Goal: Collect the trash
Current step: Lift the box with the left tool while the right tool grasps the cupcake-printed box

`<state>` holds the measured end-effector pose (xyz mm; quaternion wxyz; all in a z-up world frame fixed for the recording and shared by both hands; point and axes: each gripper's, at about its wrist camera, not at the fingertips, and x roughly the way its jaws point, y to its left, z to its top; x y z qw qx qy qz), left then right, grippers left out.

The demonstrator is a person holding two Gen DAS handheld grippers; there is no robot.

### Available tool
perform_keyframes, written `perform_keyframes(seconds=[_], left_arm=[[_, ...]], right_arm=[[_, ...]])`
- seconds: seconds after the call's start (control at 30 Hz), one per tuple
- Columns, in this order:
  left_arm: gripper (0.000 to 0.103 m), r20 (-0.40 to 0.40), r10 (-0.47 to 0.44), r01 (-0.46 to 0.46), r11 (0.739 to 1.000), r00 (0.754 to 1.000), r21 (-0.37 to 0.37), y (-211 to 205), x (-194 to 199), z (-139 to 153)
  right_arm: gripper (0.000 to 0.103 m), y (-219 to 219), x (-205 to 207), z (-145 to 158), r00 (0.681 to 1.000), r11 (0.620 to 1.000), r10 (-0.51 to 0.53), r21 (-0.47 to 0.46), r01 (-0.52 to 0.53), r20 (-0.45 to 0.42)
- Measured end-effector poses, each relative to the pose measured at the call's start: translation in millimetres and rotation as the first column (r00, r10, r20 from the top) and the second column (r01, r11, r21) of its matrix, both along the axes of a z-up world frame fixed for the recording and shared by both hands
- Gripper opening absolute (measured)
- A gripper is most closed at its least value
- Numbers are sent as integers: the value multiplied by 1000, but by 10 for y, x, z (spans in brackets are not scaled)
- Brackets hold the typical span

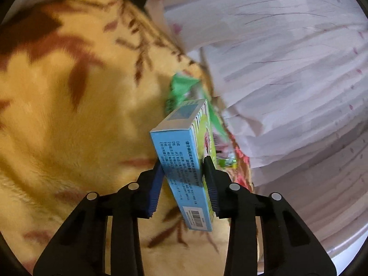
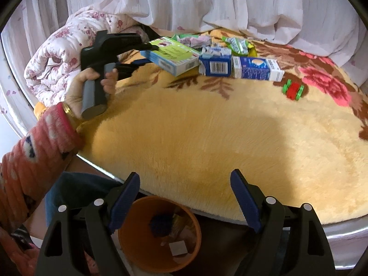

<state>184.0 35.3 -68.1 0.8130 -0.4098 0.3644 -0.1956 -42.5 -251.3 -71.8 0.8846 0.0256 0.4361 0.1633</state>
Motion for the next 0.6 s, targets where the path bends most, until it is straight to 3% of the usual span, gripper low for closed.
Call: perform_keyframes(seconds=[0.07,0.3,0.47,0.6], left_arm=[[33,40,-8,8,1000,999,1,28,-91,146],[32,163,-33,12,992,986,126,128,-532,629],[32,206,-55,5,971,977,238,194,-902,820],[32,227,-55,-13,958,972,286,250,-1127,865]], right_arm=[[79,3,40,54,1000,1000,-5,-6,5,22],[79,-3,420,267,994,999,-44,21,42,100],[79,49,991,315,988,997,-83,19,81,133],[79,141,1440,292,985,995,-97,-6,99,144]])
